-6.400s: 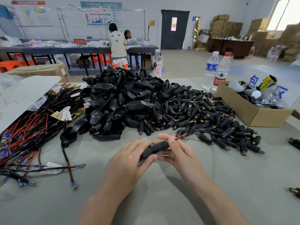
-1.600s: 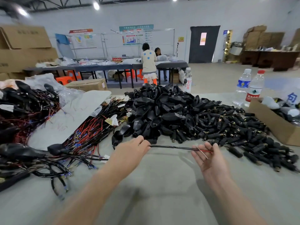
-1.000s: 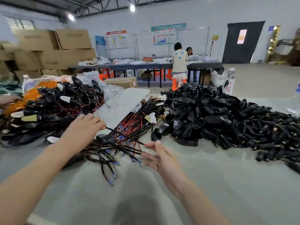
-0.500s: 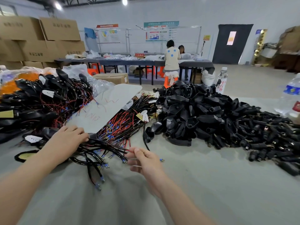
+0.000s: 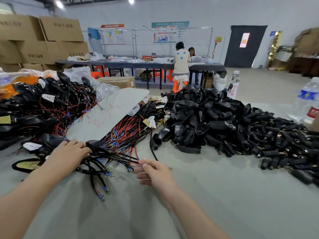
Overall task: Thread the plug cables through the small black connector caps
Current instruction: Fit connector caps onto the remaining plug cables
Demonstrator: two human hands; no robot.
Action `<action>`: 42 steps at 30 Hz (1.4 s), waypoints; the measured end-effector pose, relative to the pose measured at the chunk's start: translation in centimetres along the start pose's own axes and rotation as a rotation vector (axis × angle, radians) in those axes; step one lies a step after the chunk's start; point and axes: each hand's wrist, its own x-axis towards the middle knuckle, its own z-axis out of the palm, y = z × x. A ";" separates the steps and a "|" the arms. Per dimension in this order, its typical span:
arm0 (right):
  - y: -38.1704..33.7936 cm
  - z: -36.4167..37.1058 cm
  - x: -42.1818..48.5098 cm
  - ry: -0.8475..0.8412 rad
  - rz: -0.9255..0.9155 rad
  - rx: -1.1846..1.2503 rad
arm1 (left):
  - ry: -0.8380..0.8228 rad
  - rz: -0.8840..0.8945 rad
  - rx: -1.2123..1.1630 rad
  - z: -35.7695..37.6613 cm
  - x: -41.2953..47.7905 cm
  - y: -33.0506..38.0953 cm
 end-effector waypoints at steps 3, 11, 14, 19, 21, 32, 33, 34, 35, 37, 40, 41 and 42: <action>-0.3 -1.2 0.1 0.031 -0.009 0.012 | -0.133 -0.163 0.038 0.7 0.4 0.1; -2.0 -6.9 0.1 0.219 -0.062 0.033 | 0.011 -0.321 -0.266 -0.2 3.2 4.8; -2.3 -9.6 -0.2 0.307 -0.116 0.030 | 0.037 -0.257 -0.383 -0.9 5.7 8.3; -2.0 -13.7 -0.5 0.456 -0.205 -0.069 | 0.005 -0.210 -0.499 -1.1 10.0 14.8; -1.6 -14.9 -0.6 0.486 -0.226 -0.146 | -0.067 -0.220 -0.511 -0.9 11.3 16.8; -1.0 -15.8 -0.1 0.442 -0.239 -0.248 | -0.018 -0.602 -0.598 0.9 14.5 17.9; -1.1 -15.7 -0.1 0.435 -0.239 -0.254 | -0.013 -0.610 -0.505 1.0 14.5 17.4; -1.2 -15.6 0.0 0.430 -0.244 -0.273 | -0.045 -0.611 -0.430 1.2 14.6 16.7; -1.3 -15.5 0.2 0.425 -0.255 -0.307 | -0.110 -0.597 -0.374 1.3 14.8 16.0; -1.5 -14.8 1.0 0.406 -0.270 -0.414 | -0.238 -0.528 -0.305 1.5 15.0 14.7; -2.0 -12.8 3.6 0.343 -0.237 -0.585 | -0.254 -0.457 -0.286 1.0 15.4 13.6; -2.2 -11.9 4.8 0.325 -0.224 -0.643 | -0.249 -0.441 -0.292 0.8 15.4 13.5; -2.4 -10.8 6.0 0.316 -0.215 -0.698 | -0.238 -0.430 -0.311 0.6 15.5 13.4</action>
